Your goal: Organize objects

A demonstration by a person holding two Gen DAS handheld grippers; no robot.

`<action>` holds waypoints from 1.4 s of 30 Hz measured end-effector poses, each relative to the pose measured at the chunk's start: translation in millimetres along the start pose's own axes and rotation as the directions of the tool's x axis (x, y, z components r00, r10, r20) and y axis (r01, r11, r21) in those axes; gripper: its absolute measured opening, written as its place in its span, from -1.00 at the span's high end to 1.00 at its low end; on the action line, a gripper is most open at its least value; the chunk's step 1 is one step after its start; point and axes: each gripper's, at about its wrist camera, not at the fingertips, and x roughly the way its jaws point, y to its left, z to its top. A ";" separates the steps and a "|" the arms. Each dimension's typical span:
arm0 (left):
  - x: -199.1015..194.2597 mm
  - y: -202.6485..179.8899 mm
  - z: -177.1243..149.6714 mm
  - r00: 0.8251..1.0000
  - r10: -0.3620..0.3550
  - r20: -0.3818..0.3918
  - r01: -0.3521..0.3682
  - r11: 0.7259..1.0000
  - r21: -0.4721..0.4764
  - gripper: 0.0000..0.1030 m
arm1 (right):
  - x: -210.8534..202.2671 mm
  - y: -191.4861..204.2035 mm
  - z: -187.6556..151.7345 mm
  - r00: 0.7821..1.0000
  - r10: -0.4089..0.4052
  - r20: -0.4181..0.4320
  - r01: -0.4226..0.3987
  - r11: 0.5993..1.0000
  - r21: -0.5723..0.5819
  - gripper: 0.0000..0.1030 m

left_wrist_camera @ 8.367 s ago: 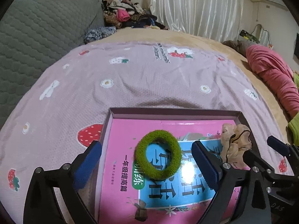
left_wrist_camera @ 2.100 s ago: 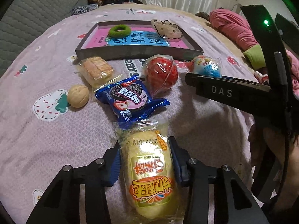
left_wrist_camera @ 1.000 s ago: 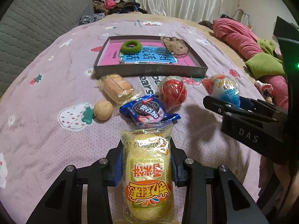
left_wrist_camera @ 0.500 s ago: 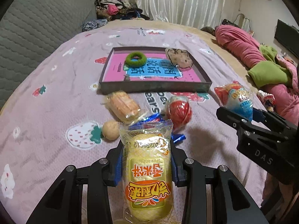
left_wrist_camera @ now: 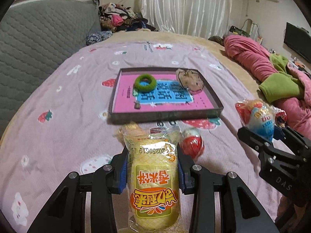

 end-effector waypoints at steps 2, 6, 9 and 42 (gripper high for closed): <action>-0.8 2.4 6.6 1.000 0.001 0.010 -0.001 1.000 0.001 0.20 | -1.8 -0.4 3.8 1.000 0.000 0.006 0.000 1.000 -0.001 -0.01; -2.0 6.0 21.5 0.999 -0.001 0.032 0.001 1.000 0.003 0.20 | -7.1 -2.0 13.5 1.000 0.001 0.029 -0.001 1.000 0.003 -0.01; -3.4 7.9 33.2 0.999 0.000 0.050 0.000 1.000 0.007 0.20 | -9.5 -2.4 21.3 0.999 -0.001 0.045 0.001 1.000 0.002 -0.01; 56.3 27.2 159.2 0.993 0.024 0.118 -0.021 0.999 -0.025 0.20 | 25.2 -5.1 130.0 0.984 0.021 0.177 -0.022 1.000 0.004 -0.01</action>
